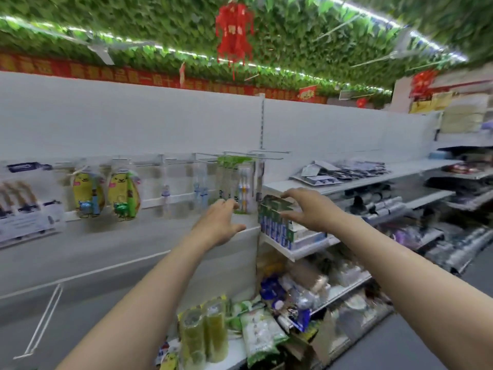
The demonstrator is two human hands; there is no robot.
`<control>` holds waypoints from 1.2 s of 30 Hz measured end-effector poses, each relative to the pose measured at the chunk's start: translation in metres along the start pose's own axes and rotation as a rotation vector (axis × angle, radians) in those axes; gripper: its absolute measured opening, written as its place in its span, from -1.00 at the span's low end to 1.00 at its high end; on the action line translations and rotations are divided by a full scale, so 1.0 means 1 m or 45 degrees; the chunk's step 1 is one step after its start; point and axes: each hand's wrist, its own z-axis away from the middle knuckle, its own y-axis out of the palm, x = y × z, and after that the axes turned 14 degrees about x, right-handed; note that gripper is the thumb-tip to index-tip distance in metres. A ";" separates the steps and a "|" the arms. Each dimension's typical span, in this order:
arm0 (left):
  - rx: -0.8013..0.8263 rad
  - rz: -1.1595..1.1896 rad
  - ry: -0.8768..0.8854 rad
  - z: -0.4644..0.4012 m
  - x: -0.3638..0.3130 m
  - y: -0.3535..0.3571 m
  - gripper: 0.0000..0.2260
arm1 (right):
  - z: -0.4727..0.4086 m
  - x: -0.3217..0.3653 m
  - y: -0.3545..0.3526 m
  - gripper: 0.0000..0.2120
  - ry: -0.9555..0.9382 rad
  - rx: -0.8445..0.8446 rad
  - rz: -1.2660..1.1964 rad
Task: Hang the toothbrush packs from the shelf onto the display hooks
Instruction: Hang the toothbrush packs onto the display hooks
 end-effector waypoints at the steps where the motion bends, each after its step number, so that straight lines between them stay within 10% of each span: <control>1: -0.013 -0.001 0.026 -0.007 -0.022 0.008 -0.50 | 0.011 -0.023 -0.004 -0.49 0.010 -0.017 0.000; 15: 0.035 -0.080 0.342 -0.176 -0.224 0.091 -0.51 | 0.050 -0.295 -0.024 -0.46 0.240 -0.075 -0.034; 36: 0.029 0.039 0.445 -0.673 -0.393 0.219 -0.55 | -0.196 -0.736 -0.079 -0.55 0.370 -0.078 -0.069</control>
